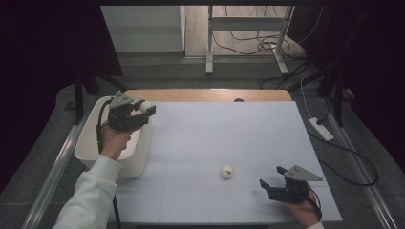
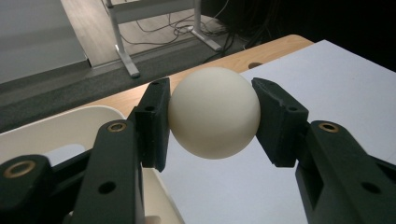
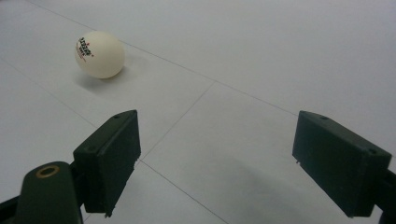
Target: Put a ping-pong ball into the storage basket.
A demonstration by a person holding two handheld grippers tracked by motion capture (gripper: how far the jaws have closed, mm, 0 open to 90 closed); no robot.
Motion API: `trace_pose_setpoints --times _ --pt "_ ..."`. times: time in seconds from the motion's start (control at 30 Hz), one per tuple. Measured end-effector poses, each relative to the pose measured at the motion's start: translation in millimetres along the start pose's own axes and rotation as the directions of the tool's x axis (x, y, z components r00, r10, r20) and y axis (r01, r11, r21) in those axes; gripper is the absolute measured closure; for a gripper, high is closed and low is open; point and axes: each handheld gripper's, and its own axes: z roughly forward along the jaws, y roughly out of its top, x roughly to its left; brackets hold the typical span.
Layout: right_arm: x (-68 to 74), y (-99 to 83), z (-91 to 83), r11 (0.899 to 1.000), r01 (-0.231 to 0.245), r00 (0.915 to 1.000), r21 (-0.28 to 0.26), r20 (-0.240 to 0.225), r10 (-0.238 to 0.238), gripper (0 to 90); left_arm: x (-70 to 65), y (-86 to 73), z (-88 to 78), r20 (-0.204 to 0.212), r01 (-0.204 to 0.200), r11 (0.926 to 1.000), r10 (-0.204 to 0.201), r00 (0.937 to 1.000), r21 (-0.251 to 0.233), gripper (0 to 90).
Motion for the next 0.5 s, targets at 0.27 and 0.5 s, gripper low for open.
trace_pose_setpoints --times 0.27,0.5 --pt "-0.1 0.0 0.1 1.0 -0.001 1.0 -0.002 -0.001 0.001 15.0 8.2 -2.0 -0.7 -0.018 0.019 0.9998 -0.019 0.9996 0.006 50.0" --pt "0.0 0.0 0.1 1.0 -0.001 1.0 -0.001 0.0 0.001 15.0 16.1 -3.0 1.2 -0.04 0.026 0.9993 -0.025 0.9989 0.028 50.0"
